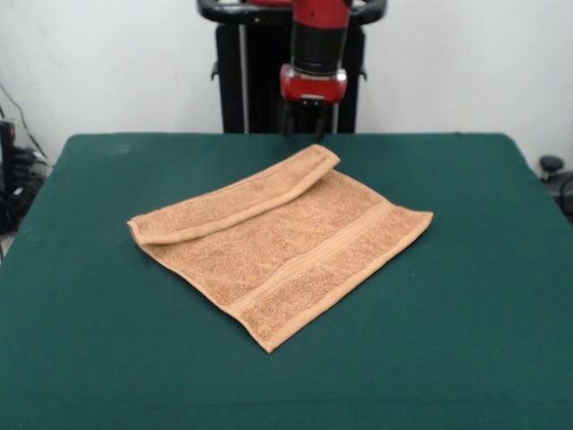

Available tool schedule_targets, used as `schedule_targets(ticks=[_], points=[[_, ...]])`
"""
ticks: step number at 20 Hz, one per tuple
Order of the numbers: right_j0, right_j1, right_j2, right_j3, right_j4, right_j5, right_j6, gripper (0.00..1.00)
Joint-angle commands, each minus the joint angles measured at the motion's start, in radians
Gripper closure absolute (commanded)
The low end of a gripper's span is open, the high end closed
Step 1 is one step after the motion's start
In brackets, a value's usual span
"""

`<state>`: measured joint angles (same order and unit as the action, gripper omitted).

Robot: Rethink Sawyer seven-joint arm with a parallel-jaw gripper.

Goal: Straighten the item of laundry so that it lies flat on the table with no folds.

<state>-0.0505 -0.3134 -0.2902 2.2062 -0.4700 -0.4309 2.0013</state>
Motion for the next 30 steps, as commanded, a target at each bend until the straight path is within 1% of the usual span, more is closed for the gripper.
schedule_targets(ticks=[1,9,15,20,30], points=[[0.006,-0.088,0.145,-0.058,0.070,0.174,0.117,0.00],[-0.025,-0.226,0.152,-0.002,0.024,0.292,0.092,0.00],[-0.058,-0.285,0.178,0.014,0.006,0.352,0.079,0.00],[-0.051,-0.268,0.195,-0.037,0.015,0.365,0.074,0.00],[-0.040,-0.202,0.204,-0.179,0.031,0.414,0.045,0.00]])
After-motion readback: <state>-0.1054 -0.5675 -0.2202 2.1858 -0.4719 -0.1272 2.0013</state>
